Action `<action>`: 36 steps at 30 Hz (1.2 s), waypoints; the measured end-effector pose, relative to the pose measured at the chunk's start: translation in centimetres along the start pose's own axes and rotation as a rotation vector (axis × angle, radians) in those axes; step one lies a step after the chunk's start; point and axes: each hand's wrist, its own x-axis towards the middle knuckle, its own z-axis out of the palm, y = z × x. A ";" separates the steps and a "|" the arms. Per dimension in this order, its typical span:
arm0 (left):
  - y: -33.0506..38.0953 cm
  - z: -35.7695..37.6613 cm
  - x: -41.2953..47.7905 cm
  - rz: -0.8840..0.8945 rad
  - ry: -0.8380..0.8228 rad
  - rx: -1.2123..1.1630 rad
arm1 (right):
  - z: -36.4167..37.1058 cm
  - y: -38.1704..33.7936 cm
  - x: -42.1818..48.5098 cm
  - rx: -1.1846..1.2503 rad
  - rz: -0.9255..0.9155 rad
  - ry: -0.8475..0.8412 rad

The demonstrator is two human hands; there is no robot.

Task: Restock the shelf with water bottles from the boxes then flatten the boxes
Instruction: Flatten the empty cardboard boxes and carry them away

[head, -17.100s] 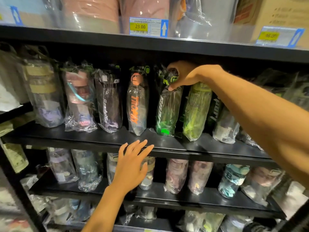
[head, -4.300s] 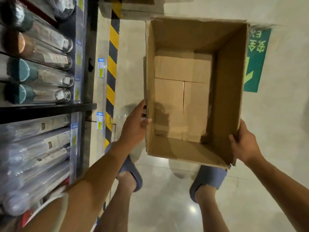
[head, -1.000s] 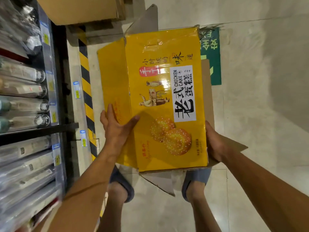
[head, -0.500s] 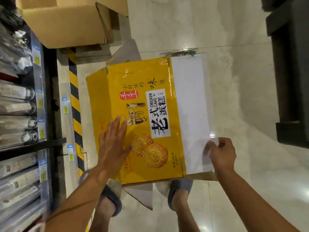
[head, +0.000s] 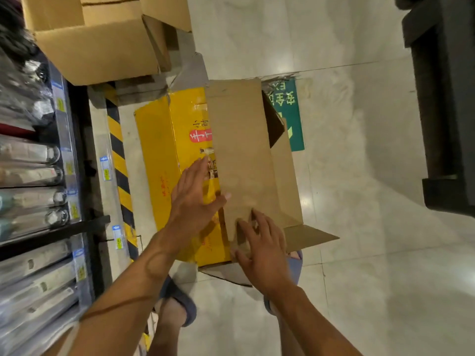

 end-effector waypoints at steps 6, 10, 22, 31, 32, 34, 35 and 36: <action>0.5 2.5 1.5 0.024 -0.221 0.371 | -0.9 1.6 1.6 -0.063 -0.073 -0.127; 0.5 2.8 1.5 -0.008 -0.239 0.405 | -6.3 2.3 5.1 0.016 -0.130 0.033; -1.0 7.8 1.2 -0.017 0.087 0.517 | -19.5 10.0 31.0 -0.156 -0.198 -0.049; 2.2 9.0 0.6 -0.148 0.268 0.065 | -23.8 9.2 38.2 -0.426 -0.302 0.122; 2.3 9.0 0.7 -0.145 0.267 0.049 | -23.7 9.0 38.8 -0.409 -0.274 0.090; 2.6 8.9 0.8 -0.151 0.267 0.011 | -23.1 8.9 39.1 -0.379 -0.235 0.043; 2.7 8.8 0.8 -0.163 0.261 -0.002 | -22.7 9.1 38.3 -0.389 -0.226 0.058; 2.8 8.7 0.7 -0.177 0.254 -0.014 | -22.4 9.3 37.0 -0.412 -0.237 0.116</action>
